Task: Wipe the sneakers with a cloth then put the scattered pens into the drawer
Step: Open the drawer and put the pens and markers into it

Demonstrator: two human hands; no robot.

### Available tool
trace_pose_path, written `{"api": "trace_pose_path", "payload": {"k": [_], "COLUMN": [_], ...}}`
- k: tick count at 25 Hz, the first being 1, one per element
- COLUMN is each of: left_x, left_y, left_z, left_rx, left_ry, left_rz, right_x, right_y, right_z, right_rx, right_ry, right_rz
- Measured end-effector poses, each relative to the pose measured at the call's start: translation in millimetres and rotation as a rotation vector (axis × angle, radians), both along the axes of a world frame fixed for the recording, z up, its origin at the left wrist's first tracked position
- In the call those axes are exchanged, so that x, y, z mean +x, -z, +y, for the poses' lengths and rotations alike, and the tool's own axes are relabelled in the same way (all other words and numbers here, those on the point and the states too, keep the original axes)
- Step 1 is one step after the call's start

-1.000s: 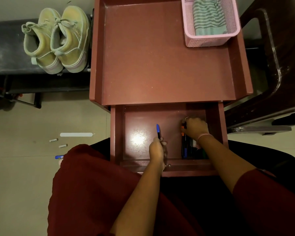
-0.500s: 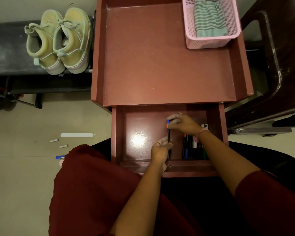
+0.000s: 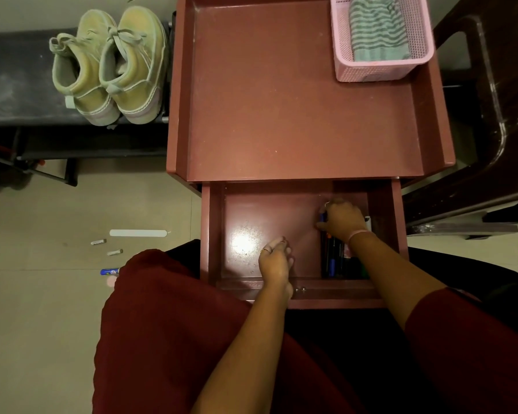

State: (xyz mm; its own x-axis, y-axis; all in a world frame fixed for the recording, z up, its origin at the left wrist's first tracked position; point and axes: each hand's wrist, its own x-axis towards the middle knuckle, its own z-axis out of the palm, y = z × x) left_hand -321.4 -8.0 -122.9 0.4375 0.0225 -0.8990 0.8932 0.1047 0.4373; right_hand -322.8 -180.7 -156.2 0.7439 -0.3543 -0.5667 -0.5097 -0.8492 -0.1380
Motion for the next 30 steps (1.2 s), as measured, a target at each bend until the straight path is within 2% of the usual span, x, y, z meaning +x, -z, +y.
{"api": "trace_pose_path", "payload": {"k": [13, 21, 26, 30], "left_x": [2, 23, 50, 79], "left_y": [-13, -52, -101, -135], "left_z": [9, 51, 91, 139], "left_rx": [-0.037, -0.033, -0.076, -0.098], "left_ry": [0.039, 0.099, 0.103, 0.023], "left_rz": [-0.016, -0.109, -0.217, -0.319], "right_x": [-7, -20, -28, -14], "right_y": [-12, -86, -139, -175], "right_z": [-10, -15, 14, 58], "right_rx": [0.196, 0.256, 0.277, 0.314], "right_ry": [-0.050, 0.011, -0.005, -0.058], "right_rz": [0.048, -0.089, -0.193, -0.257]}}
